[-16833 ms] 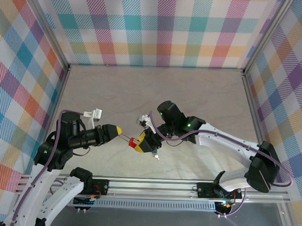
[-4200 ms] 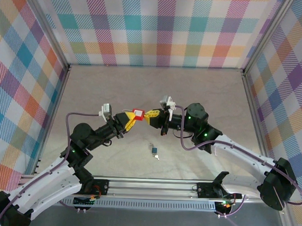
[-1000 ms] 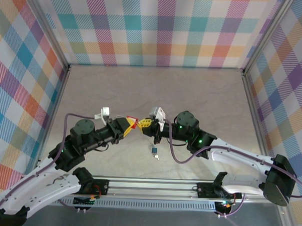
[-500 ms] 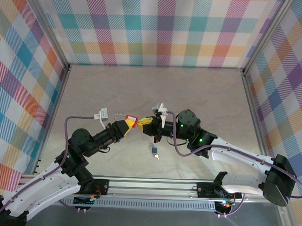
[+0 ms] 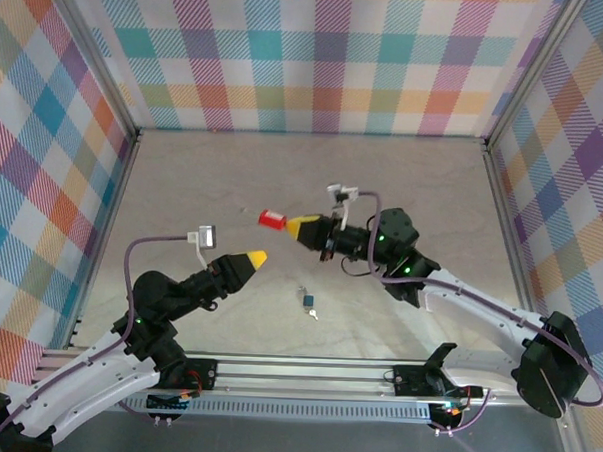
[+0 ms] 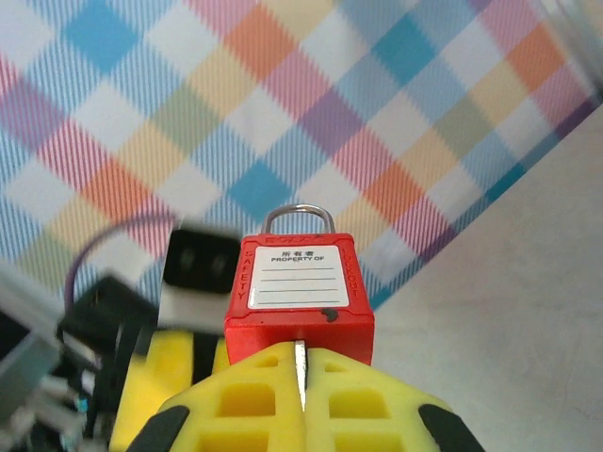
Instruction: Lock with the key
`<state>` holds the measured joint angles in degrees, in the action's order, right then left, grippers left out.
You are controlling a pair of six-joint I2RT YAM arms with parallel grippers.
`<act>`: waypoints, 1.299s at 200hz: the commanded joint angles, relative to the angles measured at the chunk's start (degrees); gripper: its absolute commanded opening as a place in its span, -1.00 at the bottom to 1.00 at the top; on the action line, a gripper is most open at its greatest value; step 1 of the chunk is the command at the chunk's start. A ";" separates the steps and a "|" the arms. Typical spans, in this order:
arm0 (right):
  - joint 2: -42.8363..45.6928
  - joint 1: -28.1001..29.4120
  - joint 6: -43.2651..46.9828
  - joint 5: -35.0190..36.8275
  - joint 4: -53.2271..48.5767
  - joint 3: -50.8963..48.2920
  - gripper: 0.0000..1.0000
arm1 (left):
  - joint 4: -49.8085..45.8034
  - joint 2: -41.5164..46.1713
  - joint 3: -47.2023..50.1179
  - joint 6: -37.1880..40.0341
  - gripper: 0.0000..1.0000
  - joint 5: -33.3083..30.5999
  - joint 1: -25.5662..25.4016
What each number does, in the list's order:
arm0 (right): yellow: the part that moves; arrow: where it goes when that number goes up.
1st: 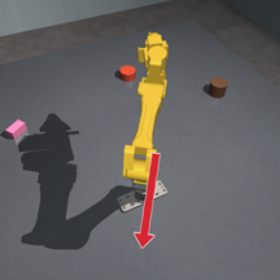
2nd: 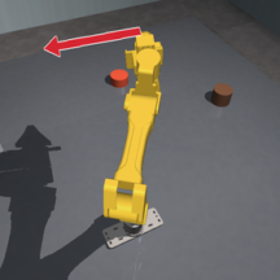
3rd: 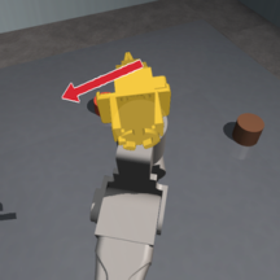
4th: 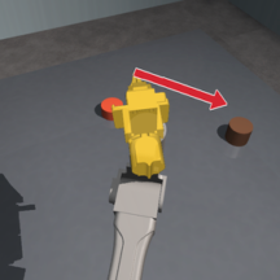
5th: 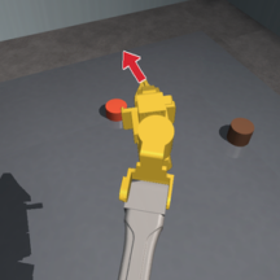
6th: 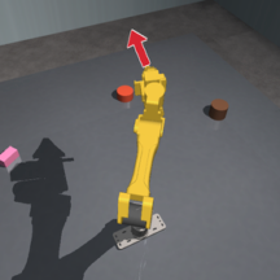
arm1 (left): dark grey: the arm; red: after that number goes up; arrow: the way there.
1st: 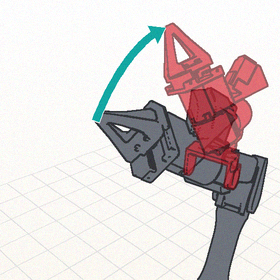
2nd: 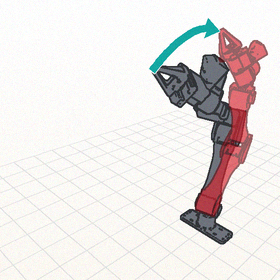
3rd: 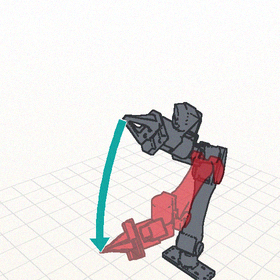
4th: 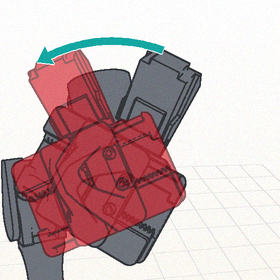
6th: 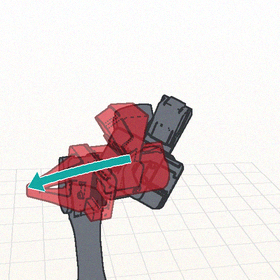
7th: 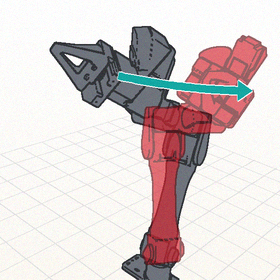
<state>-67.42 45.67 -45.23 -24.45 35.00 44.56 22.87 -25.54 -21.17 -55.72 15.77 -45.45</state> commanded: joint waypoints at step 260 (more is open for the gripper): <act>-2.76 12.04 42.13 19.18 -6.05 0.01 -1.00 | -49.15 -8.37 -20.84 -23.49 0.43 -26.19 -5.88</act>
<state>-70.74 56.38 -8.62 -6.87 26.85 43.11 -20.64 -33.47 -40.03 -76.09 -7.68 -50.02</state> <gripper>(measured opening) 0.064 0.715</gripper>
